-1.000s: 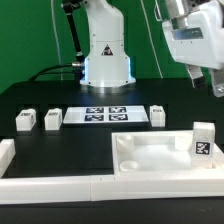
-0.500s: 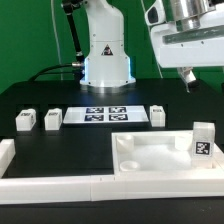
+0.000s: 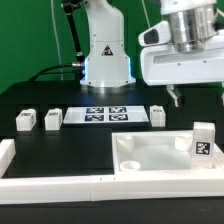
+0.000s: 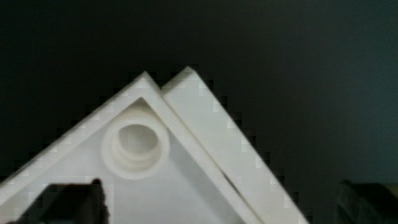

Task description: Assemble square table

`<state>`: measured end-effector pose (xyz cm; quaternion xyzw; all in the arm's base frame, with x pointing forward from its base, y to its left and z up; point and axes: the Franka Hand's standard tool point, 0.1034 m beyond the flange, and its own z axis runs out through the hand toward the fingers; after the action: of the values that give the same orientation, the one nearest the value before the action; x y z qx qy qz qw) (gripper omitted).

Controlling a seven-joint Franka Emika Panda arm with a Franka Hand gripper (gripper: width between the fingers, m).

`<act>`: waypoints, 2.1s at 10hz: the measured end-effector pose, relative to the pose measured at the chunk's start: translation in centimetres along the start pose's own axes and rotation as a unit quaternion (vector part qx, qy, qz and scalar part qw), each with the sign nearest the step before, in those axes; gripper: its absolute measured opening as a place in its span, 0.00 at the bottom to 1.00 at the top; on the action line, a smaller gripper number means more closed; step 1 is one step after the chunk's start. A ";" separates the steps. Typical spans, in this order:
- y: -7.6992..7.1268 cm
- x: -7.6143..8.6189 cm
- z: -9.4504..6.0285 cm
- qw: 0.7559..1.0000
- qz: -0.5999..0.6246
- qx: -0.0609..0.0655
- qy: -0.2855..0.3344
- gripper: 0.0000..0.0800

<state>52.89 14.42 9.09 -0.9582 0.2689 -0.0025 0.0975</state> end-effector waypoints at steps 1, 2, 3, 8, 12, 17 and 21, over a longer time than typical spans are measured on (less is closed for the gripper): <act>0.1 0.1 0.0 0.999 -0.034 0.000 0.000 0.81; 0.2 0.1 0.1 0.998 -0.063 -0.001 0.000 0.81; 0.2 0.1 0.1 0.996 -0.091 -0.002 0.000 0.81; 7.6 -2.3 3.2 0.950 -0.306 -0.059 -0.013 0.81; 7.6 -2.7 3.3 0.948 -0.310 -0.062 -0.034 0.81; 10.5 -7.4 4.4 0.929 -0.192 -0.140 -0.285 0.81; 12.1 -9.6 5.0 0.871 -0.156 -0.179 -0.430 0.81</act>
Offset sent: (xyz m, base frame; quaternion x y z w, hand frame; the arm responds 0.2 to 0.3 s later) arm 0.0000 0.0000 0.0000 0.0000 0.0000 -0.1938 0.9810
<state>38.73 10.15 2.41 -0.8952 0.0429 0.4426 0.0285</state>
